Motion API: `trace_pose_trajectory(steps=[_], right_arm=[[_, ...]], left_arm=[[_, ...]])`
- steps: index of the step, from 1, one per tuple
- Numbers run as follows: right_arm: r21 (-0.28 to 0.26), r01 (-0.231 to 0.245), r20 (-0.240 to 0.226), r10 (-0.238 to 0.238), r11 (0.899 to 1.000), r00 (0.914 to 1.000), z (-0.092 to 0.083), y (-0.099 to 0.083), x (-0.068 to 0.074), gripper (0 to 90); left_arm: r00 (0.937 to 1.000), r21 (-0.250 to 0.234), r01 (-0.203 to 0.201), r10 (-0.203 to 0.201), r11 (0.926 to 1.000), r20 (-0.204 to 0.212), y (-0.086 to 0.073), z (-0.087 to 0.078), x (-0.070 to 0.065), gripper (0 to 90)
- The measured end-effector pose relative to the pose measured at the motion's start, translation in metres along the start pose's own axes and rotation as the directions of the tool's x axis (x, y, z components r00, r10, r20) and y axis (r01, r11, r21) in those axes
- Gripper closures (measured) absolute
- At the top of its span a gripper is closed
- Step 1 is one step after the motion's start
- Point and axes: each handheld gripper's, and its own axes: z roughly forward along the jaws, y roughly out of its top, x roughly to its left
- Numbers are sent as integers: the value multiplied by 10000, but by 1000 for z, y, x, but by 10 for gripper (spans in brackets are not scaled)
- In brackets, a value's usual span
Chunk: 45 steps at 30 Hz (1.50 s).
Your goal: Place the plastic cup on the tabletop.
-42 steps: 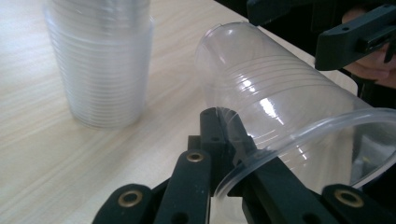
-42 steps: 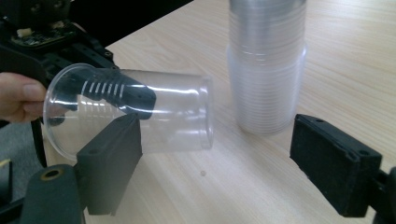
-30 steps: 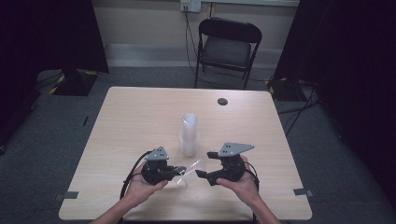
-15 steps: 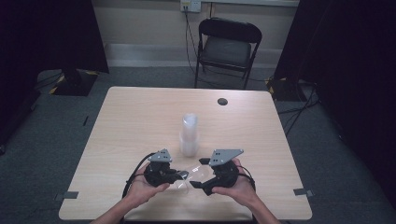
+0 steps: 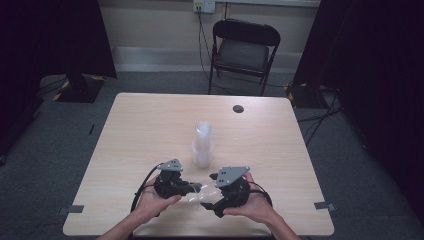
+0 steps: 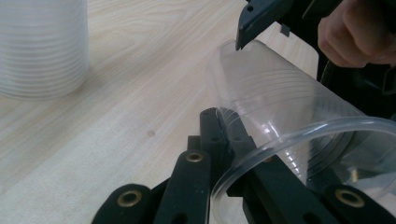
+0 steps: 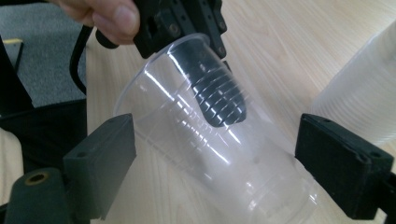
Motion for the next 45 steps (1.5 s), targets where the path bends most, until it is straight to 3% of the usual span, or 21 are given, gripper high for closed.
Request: trace_pose_trajectory(steps=[5, 14, 21, 32, 36, 45], right_arm=[[375, 314, 37, -316, 9988, 9995, 6, 1, 5, 108], [996, 740, 551, -798, 9923, 9953, 21, 4, 10, 132], [1220, 1129, 623, -1212, 9861, 9907, 28, 7, 18, 164], [1382, 1520, 584, -1612, 9787, 9852, 33, 10, 23, 186], [1179, 1446, 395, -1501, 9824, 9879, 34, 13, 24, 220], [1061, 1486, 445, -1540, 9832, 9871, 36, 15, 26, 245]], left_arm=[[9979, -171, 516, -509, 9985, 408, 0, -1, 3, 897], [9961, 25, 761, -761, 9971, 439, 0, 1, 4, 898], [9931, 139, 935, -943, 9955, 692, 0, 3, 3, 894], [9921, 354, 1005, -1028, 9943, 721, 0, 7, 0, 892], [9921, 467, 1039, -1069, 9935, 660, 0, 9, 2, 890], [9929, 685, 986, -1028, 9928, 606, -1, 11, 1, 891]])
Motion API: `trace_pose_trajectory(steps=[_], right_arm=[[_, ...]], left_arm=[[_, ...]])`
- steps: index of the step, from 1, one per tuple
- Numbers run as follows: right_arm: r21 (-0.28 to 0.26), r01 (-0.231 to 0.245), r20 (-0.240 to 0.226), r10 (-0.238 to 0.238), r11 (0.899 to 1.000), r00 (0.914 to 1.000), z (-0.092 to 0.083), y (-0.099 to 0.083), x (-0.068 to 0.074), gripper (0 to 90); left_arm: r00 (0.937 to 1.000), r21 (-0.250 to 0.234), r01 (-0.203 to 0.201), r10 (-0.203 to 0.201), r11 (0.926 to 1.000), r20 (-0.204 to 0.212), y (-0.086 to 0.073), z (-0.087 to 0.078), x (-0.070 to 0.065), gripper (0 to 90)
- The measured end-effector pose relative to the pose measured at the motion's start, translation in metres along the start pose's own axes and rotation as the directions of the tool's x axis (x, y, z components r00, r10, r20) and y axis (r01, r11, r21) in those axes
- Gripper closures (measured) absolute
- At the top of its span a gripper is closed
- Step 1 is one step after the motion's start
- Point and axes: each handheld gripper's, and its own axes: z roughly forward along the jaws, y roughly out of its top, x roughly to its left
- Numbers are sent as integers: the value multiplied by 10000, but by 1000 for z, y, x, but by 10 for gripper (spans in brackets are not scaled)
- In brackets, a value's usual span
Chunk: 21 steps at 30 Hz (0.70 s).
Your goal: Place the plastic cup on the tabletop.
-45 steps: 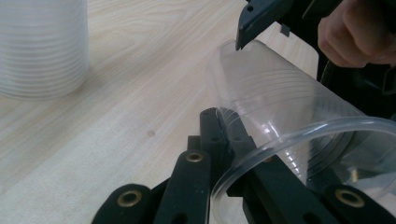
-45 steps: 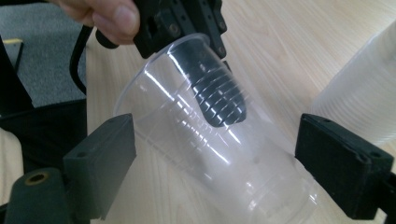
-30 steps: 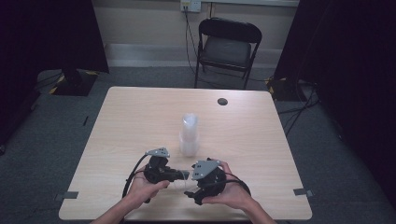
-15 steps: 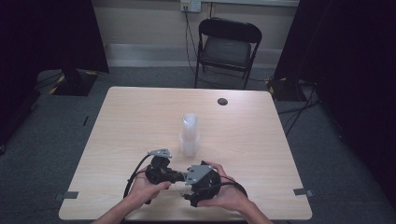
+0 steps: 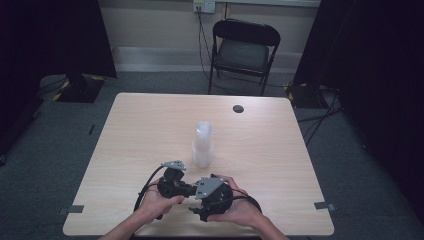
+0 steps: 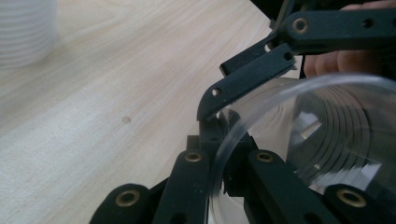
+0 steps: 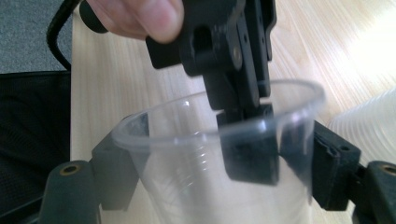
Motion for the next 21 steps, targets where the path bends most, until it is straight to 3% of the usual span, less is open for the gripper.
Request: trace_pose_trajectory(steps=[9, 21], right_arm=[[34, 169, 80, -170, 9999, 9998, 0, 2, 2, 289], [-97, -183, 298, 186, 9998, 9994, -3, 0, -3, 308]], left_arm=[[9999, 277, 31, -34, 9996, 108, 0, 3, 1, 891], [10000, -48, 0, 0, 10000, -26, 0, 1, 1, 831]])
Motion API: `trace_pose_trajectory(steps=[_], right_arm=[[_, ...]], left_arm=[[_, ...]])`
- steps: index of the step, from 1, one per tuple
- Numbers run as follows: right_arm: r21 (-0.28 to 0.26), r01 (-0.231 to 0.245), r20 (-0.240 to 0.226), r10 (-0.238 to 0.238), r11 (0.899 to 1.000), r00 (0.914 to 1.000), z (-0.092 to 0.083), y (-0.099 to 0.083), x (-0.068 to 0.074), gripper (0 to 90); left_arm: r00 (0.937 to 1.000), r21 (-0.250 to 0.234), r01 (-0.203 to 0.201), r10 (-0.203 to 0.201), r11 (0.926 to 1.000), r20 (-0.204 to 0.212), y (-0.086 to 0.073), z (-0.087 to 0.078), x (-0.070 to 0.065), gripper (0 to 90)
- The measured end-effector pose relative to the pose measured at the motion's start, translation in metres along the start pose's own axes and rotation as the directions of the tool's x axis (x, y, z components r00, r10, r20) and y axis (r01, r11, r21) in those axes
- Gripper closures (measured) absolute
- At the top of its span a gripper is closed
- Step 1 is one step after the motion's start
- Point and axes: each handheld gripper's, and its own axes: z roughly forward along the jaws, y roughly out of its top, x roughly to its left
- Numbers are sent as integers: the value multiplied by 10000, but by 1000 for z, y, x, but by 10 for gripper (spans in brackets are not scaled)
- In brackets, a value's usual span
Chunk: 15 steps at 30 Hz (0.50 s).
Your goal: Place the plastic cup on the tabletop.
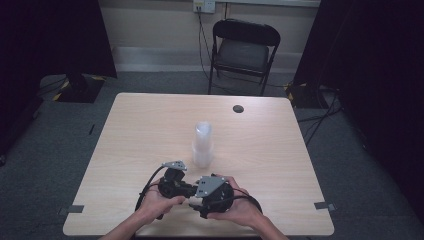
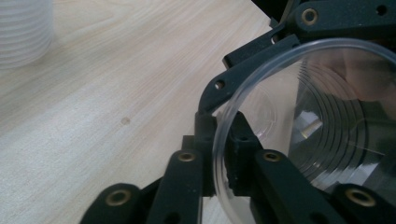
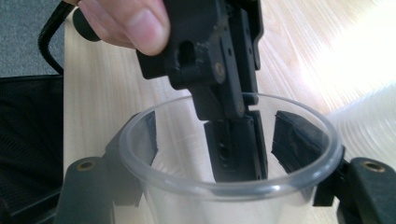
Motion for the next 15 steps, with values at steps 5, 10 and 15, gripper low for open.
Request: trace_pose_trajectory(steps=[5, 10, 15], right_arm=[[-8, -120, 164, 120, 9999, 9998, -1, -2, -3, 310], [58, -214, 367, 212, 9998, 9991, -2, -3, -5, 314], [79, -386, 404, 383, 9992, 9984, -3, -7, -9, 311]], left_arm=[[10000, -119, -10, 10, 9999, -7, 0, 0, -2, 819], [10000, -354, 63, -64, 9994, -21, 0, -2, -1, 781], [9998, -501, 197, -194, 9985, 74, 1, -4, 0, 726]])
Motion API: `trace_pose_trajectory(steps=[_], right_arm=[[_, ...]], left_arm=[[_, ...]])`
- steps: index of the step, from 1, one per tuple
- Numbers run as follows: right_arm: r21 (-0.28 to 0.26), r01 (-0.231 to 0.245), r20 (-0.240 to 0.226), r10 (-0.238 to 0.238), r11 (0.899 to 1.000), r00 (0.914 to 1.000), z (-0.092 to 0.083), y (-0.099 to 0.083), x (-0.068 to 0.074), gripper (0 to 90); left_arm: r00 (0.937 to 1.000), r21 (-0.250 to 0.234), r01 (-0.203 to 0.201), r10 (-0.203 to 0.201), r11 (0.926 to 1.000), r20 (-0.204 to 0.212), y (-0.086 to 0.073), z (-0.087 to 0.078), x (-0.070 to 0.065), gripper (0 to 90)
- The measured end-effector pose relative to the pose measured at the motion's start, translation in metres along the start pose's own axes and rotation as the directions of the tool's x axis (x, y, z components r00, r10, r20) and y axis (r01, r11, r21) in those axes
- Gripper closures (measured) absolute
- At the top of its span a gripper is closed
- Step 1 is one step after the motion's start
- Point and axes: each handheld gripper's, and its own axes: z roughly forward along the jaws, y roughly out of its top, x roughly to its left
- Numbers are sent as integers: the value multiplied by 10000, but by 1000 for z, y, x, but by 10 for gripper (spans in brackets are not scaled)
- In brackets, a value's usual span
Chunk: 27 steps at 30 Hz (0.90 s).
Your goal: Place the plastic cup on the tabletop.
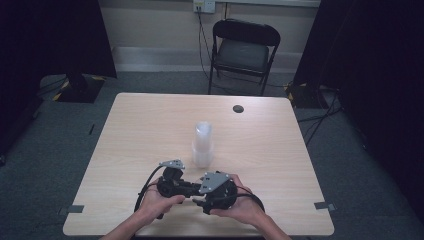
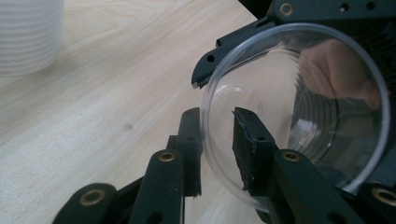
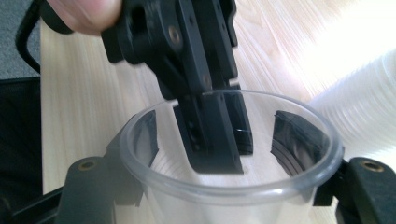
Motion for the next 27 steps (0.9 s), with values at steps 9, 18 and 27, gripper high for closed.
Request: trace_pose_trajectory(steps=[9, 18, 27], right_arm=[[48, -385, 343, 383, 9992, 9987, -5, -9, -10, 312], [46, -624, 522, 621, 9980, 9967, -9, -14, -16, 312], [-89, -1154, 1075, 1157, 9933, 9874, -18, -24, -30, 314]], left_arm=[[10000, -584, 64, -61, 9983, 53, 1, -8, 3, 643], [10000, -878, 96, -96, 9961, 1, 2, -13, 4, 605], [9985, -826, -18, -28, 9966, -551, 4, -16, 6, 500]])
